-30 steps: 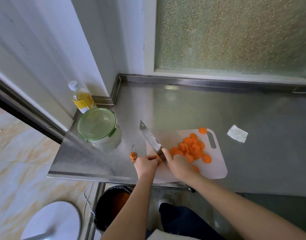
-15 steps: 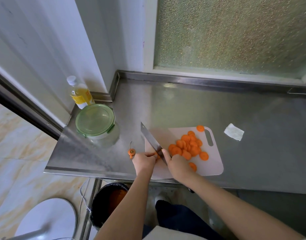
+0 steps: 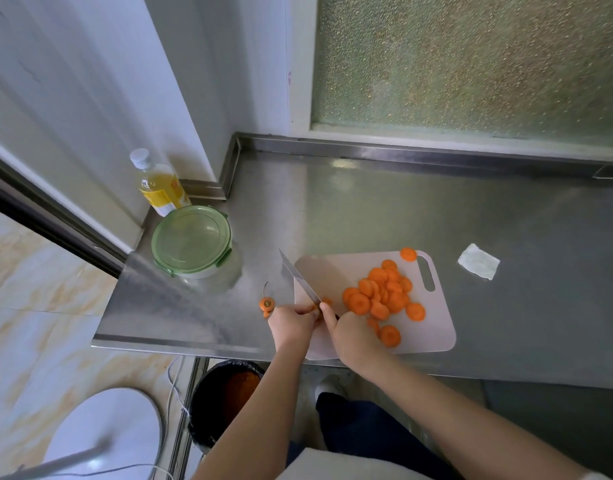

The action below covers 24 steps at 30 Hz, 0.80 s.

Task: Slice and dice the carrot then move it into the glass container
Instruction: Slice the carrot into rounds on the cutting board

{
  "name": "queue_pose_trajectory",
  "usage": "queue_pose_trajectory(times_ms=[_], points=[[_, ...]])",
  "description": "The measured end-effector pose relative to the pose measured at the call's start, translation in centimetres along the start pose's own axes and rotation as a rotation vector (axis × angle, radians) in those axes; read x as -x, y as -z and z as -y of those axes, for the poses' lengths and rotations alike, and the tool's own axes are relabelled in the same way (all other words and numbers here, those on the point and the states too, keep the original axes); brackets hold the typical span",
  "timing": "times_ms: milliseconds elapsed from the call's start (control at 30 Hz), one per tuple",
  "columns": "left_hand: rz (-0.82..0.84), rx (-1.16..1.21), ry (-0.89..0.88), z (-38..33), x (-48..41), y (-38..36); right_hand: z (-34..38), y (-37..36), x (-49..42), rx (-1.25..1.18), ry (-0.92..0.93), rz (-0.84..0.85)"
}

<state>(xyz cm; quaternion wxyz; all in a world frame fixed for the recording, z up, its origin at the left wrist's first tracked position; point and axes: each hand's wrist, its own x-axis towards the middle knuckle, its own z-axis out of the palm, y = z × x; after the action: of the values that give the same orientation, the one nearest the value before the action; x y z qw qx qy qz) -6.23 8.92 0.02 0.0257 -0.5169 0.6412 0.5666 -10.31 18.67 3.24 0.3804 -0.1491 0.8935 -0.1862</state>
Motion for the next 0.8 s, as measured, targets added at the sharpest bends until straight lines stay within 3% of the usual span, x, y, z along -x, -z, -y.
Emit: queue_pose_trajectory(times_ms=[133, 167, 267, 333, 433, 567, 633, 700, 800], points=[[-0.007, -0.019, -0.016, 0.1, -0.1, 0.0, 0.3, 0.0, 0.5, -0.139, -0.090, -0.013], [-0.011, -0.018, -0.018, 0.2, -0.1, 0.0, 0.2, -0.3, 0.4, -0.195, -0.122, -0.085], [-0.016, -0.021, -0.028, 0.3, -0.1, 0.0, -0.3, -0.9, -0.1, -0.004, -0.038, -0.056], [-0.021, -0.025, -0.039, 0.4, -0.1, 0.0, -0.3, -0.6, -0.2, -0.159, -0.051, -0.079], [-0.034, -0.038, -0.079, 0.6, 0.0, 0.0, -0.4, -0.3, -0.1, -0.164, -0.001, -0.024], [-0.057, -0.048, -0.134, 1.0, 0.3, -0.1, -1.0, -1.1, -1.2, 0.276, 0.101, -0.195], [-0.052, -0.060, -0.148, 1.1, 0.4, -0.2, -0.8, -1.2, -1.2, 0.258, 0.028, -0.137], [-0.042, -0.076, -0.151, 1.2, 0.4, -0.2, -0.8, -1.0, -1.0, 0.089, 0.014, -0.029], [-0.043, -0.081, -0.145, 1.2, 0.4, -0.2, -0.9, -0.3, -1.0, -0.062, -0.015, -0.043]])
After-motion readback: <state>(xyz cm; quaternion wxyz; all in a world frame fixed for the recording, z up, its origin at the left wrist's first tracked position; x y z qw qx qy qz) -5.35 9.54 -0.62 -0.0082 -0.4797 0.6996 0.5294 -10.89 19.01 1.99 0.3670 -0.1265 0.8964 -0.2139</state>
